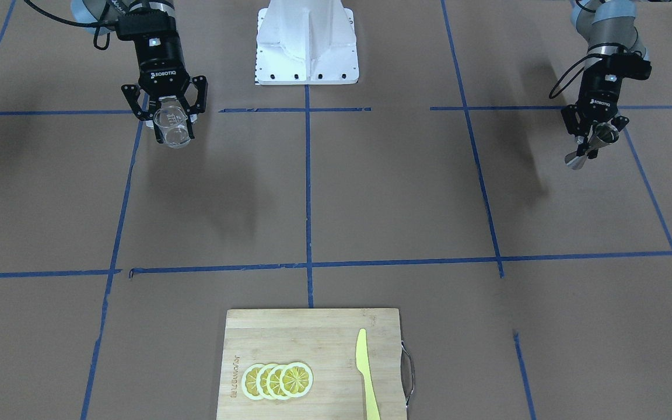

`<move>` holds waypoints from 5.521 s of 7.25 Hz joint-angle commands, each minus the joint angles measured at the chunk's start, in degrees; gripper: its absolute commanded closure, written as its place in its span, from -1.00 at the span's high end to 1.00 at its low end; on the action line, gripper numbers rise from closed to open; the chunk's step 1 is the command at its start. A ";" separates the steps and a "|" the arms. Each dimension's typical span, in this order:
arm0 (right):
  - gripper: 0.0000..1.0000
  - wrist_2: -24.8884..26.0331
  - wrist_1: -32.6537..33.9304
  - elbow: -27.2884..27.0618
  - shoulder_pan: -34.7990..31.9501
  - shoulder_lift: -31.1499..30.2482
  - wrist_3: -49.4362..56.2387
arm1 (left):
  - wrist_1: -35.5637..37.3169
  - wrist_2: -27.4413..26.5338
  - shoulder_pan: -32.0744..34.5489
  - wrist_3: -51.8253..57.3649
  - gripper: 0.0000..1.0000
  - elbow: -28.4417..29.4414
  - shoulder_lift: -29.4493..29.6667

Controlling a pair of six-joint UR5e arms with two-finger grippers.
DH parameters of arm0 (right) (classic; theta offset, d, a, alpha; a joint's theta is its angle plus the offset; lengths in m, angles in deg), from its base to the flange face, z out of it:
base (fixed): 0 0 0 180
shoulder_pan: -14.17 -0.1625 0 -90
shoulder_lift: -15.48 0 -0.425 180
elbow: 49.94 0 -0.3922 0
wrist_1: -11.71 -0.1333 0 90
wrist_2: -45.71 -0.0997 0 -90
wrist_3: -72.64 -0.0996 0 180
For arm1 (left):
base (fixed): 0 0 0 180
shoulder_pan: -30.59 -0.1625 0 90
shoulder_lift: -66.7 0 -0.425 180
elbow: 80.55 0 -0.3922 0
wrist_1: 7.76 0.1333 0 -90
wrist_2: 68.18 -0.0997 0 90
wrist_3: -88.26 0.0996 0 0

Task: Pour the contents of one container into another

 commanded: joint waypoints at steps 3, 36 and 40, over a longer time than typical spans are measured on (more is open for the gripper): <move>-1.00 0.00 0.00 -0.03 0.03 0.01 0.00 | 1.73 -3.61 -1.54 -0.40 -1.00 1.67 0.36; -1.00 -0.09 0.00 -0.03 0.30 0.63 0.09 | 3.94 -1.06 -6.82 -5.94 -0.19 3.43 0.89; -1.00 -0.09 0.00 -0.12 0.21 0.63 0.00 | 3.50 -1.24 -6.82 -5.94 0.98 3.34 0.72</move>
